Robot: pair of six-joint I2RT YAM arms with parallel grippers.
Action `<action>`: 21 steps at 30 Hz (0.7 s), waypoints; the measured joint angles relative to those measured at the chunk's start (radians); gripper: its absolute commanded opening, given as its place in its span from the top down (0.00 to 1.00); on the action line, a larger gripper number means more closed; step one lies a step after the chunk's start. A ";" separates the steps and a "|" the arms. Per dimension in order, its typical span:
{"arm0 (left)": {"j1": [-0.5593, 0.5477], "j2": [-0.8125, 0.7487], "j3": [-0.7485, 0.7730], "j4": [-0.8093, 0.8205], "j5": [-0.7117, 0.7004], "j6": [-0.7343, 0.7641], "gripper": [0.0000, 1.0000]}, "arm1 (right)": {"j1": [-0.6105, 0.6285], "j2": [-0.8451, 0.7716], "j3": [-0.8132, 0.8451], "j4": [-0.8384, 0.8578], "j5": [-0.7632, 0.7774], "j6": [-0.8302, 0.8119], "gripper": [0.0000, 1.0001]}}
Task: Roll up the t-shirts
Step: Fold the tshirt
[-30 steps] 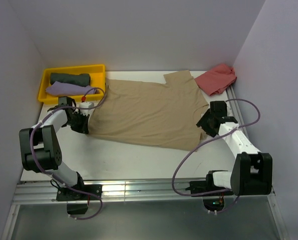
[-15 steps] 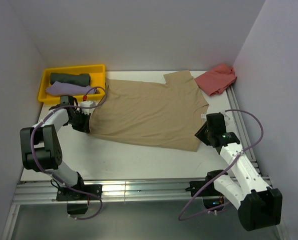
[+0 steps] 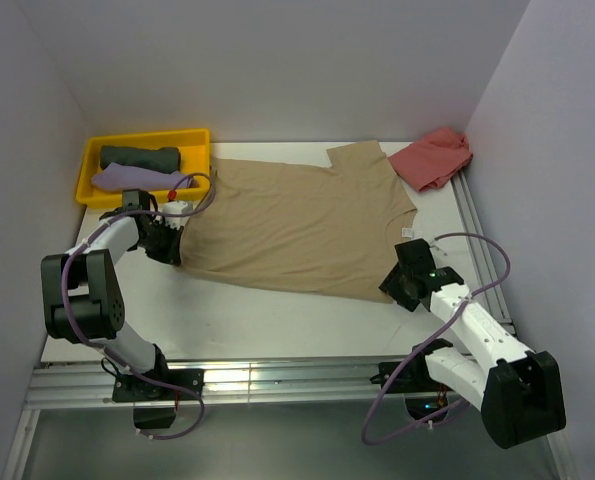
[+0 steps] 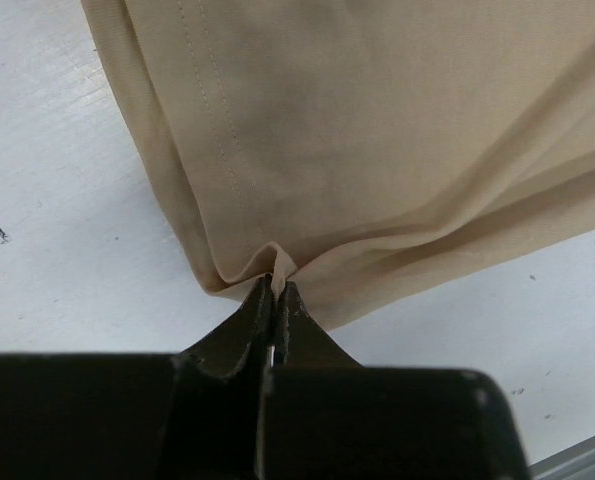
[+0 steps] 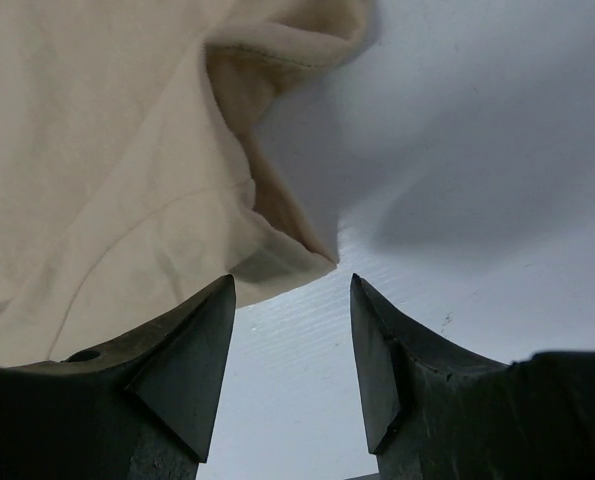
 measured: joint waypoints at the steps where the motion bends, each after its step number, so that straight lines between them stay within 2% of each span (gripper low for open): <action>1: 0.000 0.000 0.000 0.000 0.000 0.000 1.00 | 0.000 0.000 -0.005 0.000 0.001 0.000 0.43; 16: -0.004 0.000 0.002 -0.003 -0.004 -0.012 1.00 | 0.012 0.083 -0.014 0.058 -0.002 0.011 0.47; 18: -0.006 0.000 0.002 -0.003 -0.008 -0.015 1.00 | 0.016 0.100 -0.019 0.074 -0.003 0.011 0.55; 19: -0.007 0.000 0.002 -0.003 -0.010 -0.015 1.00 | 0.017 0.106 -0.021 0.077 -0.004 0.011 0.62; 20: -0.007 0.000 0.002 -0.003 -0.011 -0.015 1.00 | 0.019 0.110 -0.022 0.082 -0.004 0.010 0.73; 21: -0.007 0.000 0.002 -0.003 -0.012 -0.016 1.00 | 0.019 0.111 -0.022 0.084 -0.004 0.008 0.78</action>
